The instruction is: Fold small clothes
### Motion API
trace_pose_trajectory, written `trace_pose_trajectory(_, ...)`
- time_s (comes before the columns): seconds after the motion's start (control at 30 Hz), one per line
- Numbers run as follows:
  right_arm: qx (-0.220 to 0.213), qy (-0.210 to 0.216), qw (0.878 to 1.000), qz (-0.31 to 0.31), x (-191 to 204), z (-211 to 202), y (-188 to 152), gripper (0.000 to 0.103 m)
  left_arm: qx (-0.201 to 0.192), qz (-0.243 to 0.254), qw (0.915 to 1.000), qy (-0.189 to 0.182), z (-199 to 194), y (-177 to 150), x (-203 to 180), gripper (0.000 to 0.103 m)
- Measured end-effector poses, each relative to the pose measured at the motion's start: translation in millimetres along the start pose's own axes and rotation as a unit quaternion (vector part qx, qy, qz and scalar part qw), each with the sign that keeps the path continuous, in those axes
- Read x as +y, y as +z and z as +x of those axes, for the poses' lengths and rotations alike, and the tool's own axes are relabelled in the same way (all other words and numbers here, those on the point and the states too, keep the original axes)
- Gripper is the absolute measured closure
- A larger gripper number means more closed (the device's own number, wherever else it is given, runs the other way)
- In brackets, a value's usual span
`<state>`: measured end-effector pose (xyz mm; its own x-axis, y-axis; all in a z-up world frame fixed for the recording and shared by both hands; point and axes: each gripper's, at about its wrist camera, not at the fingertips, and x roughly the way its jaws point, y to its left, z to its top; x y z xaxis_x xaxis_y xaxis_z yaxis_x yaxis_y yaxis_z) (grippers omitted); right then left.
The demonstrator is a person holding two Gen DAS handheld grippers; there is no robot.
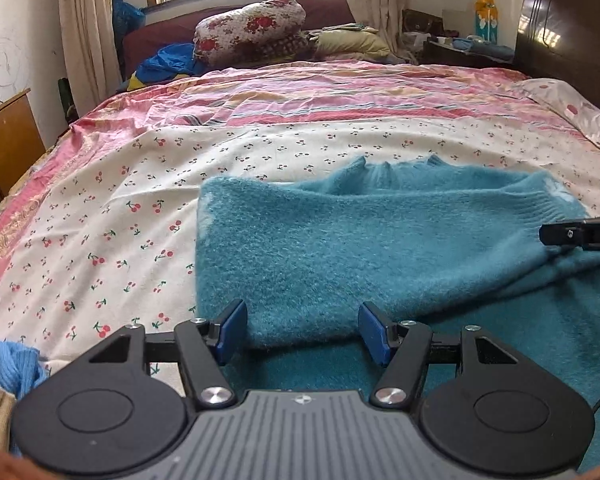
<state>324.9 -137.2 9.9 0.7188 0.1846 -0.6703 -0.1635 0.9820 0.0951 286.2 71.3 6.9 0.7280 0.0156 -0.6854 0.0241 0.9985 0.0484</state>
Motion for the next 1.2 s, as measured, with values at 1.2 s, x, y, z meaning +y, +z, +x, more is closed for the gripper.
trace_pose_trajectory(1.2, 0.066, 0.007, 0.997, -0.039, 17, -38, -49, 0.079, 0.055, 0.028, 0.9981, 0.0, -28, -30, -8, 0.036)
